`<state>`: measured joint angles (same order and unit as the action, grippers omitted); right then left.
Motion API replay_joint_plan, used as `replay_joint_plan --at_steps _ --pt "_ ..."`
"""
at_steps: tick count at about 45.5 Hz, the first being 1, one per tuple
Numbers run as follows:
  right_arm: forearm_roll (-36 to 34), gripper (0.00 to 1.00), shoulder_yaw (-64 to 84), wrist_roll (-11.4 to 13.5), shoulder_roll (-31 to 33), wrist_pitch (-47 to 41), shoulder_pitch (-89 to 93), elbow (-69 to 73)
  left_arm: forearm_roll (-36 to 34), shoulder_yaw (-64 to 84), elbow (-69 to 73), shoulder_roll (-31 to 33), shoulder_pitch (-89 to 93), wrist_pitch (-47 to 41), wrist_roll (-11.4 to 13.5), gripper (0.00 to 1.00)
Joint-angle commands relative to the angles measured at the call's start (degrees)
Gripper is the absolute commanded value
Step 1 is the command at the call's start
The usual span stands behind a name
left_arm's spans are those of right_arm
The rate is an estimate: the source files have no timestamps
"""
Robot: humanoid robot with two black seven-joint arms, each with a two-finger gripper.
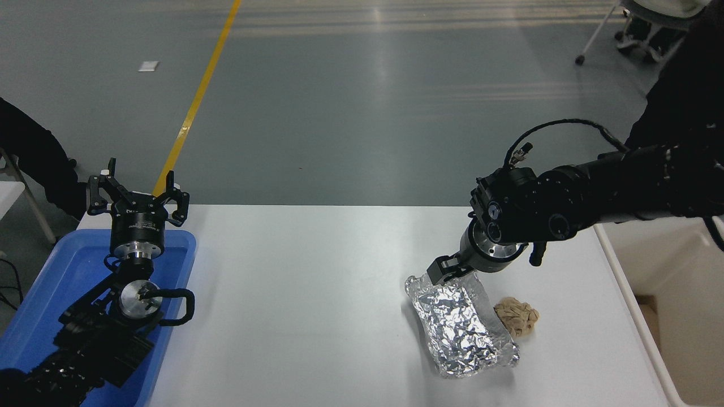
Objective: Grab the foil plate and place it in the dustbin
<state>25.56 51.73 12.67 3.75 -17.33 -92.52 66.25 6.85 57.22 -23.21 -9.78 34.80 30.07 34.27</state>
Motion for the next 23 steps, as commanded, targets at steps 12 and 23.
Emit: replay_joint_plan --at_steps 12,23 --pt "8.5 0.86 -0.1 -0.1 -0.3 11.4 19.3 -13.8 0.0 0.0 0.0 -0.1 0.0 0.0 0.0 0.99" --pt "8.5 0.62 -0.1 -0.1 -0.6 13.2 21.5 -15.0 0.0 0.0 0.0 -0.1 0.0 0.0 0.0 0.99"
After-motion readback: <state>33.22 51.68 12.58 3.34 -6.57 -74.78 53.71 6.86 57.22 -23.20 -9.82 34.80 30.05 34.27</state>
